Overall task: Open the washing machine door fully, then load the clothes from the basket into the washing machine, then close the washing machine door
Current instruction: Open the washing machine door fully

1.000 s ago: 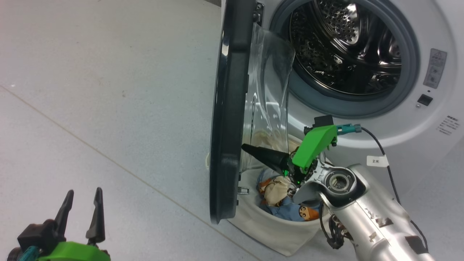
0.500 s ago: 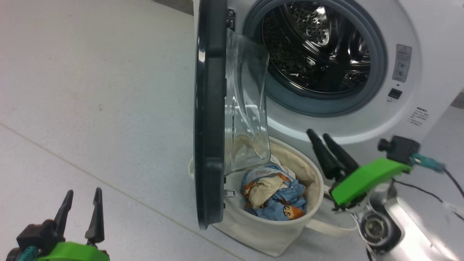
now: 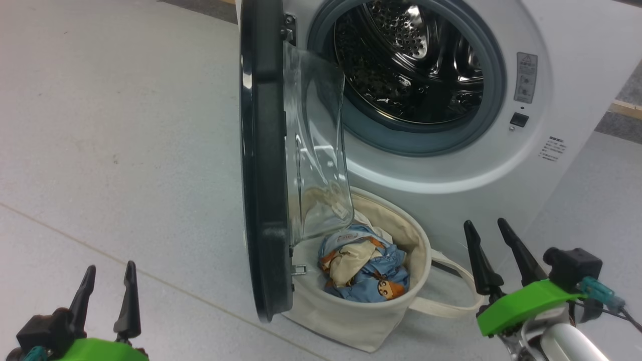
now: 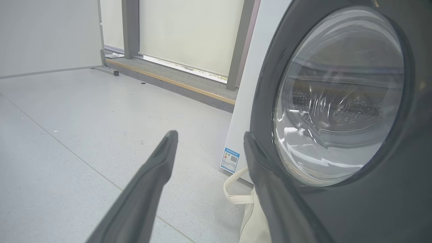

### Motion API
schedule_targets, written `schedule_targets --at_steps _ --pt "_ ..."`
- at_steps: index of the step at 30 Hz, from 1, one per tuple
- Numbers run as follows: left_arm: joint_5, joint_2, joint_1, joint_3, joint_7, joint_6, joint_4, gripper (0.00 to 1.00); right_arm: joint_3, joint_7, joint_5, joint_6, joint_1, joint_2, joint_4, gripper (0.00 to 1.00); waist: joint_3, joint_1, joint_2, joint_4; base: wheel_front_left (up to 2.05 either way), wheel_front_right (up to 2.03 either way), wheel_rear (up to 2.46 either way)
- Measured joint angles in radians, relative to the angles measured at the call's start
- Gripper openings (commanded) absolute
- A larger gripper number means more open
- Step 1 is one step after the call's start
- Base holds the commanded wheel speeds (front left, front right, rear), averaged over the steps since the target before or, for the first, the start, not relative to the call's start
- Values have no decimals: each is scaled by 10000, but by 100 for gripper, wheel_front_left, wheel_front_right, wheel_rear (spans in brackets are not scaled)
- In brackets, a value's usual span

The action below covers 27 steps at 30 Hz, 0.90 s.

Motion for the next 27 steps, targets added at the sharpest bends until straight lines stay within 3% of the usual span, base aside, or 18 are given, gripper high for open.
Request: schedule_targets --at_steps 9,27 --pt "0 -54 -2 -25 0 0 -21 100 -665 -6 -1181 0 244 523 314 100 98 0 0 -118 0 0 0" --pt "0 -77 -10 -67 0 0 -29 100 -732 -6 -1434 0 242 853 692 100 163 0 0 -165 0 0 0"
